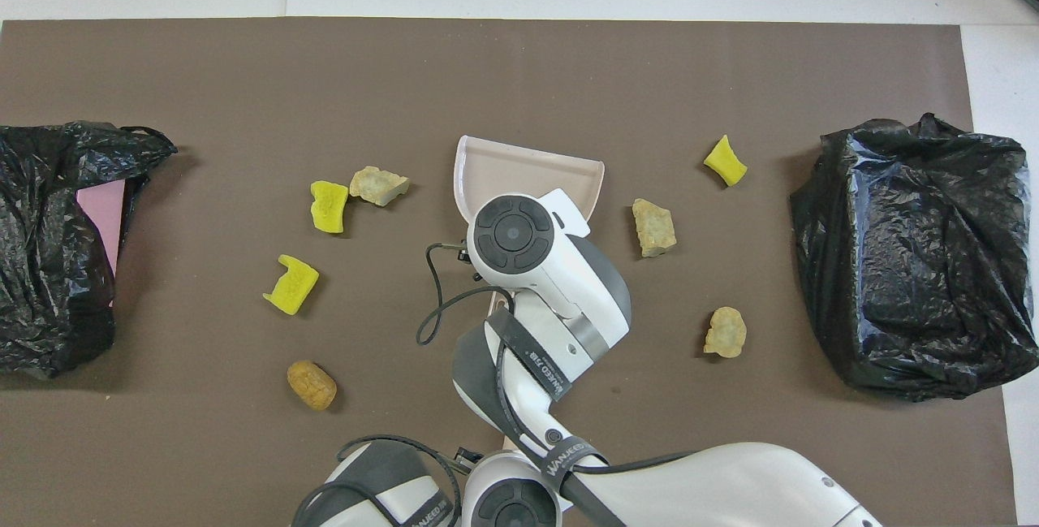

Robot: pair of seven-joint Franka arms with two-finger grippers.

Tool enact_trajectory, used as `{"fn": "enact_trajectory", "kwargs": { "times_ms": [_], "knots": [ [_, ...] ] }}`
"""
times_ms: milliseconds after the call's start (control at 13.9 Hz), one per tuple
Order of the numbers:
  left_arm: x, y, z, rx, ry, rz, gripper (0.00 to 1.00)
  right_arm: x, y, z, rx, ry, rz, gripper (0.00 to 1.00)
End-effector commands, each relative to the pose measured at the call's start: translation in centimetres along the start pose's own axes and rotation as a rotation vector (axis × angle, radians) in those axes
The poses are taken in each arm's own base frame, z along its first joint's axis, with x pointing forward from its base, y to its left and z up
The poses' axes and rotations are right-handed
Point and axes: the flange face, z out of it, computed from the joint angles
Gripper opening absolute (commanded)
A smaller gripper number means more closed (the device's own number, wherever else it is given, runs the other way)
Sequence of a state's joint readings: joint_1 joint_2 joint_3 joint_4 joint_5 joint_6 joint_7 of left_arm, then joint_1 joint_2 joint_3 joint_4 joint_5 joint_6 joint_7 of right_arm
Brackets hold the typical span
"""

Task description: Sweep and dump trash in bin

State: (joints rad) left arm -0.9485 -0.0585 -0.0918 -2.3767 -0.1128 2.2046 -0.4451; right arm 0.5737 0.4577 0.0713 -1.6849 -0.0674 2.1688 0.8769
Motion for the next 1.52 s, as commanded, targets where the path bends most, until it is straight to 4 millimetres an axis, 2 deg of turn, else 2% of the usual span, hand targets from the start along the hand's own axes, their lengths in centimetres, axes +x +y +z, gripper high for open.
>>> {"fn": "enact_trajectory", "kwargs": {
  "times_ms": [0, 216, 361, 505, 577, 866, 1010, 1154, 1443],
  "knots": [
    [-1.7, -0.9, -0.5, 0.025, -0.021, -0.016, 0.00, 1.0, -0.9, -0.5, 0.016, 0.014, 0.012, 0.59],
    [-4.8, -3.3, -0.1, 0.053, -0.012, -0.012, 0.00, 1.2, -0.8, -0.5, 0.022, 0.021, 0.017, 0.38],
    [-5.1, -5.9, -0.1, 0.053, -0.018, -0.050, 0.00, 1.6, -0.4, -0.4, 0.022, 0.019, 0.027, 0.32],
    [-5.2, -8.2, -0.4, 0.059, -0.046, -0.103, 0.00, 1.8, -0.2, -0.4, 0.018, 0.024, 0.017, 0.03],
    [-5.1, -9.6, -0.5, 0.064, -0.071, -0.137, 0.00, 1.9, -0.1, -0.7, 0.019, 0.029, 0.007, 0.00],
    [-5.1, -14.3, -3.0, 0.068, -0.126, -0.279, 0.00, 3.4, 1.6, -2.7, 0.022, 0.046, -0.112, 0.00],
    [-4.9, -16.8, -3.9, 0.074, -0.180, -0.387, 0.00, 4.7, 3.6, -4.2, 0.022, 0.046, -0.251, 0.00],
    [-4.5, -18.5, -4.9, 0.070, -0.185, -0.509, 0.00, 5.8, 5.5, -5.9, 0.008, 0.038, -0.399, 0.00],
    [-3.6, -22.5, -8.1, 0.066, -0.195, -0.811, 0.00, 5.2, 6.9, -8.1, -0.033, -0.004, -0.699, 0.00]
  ]
}}
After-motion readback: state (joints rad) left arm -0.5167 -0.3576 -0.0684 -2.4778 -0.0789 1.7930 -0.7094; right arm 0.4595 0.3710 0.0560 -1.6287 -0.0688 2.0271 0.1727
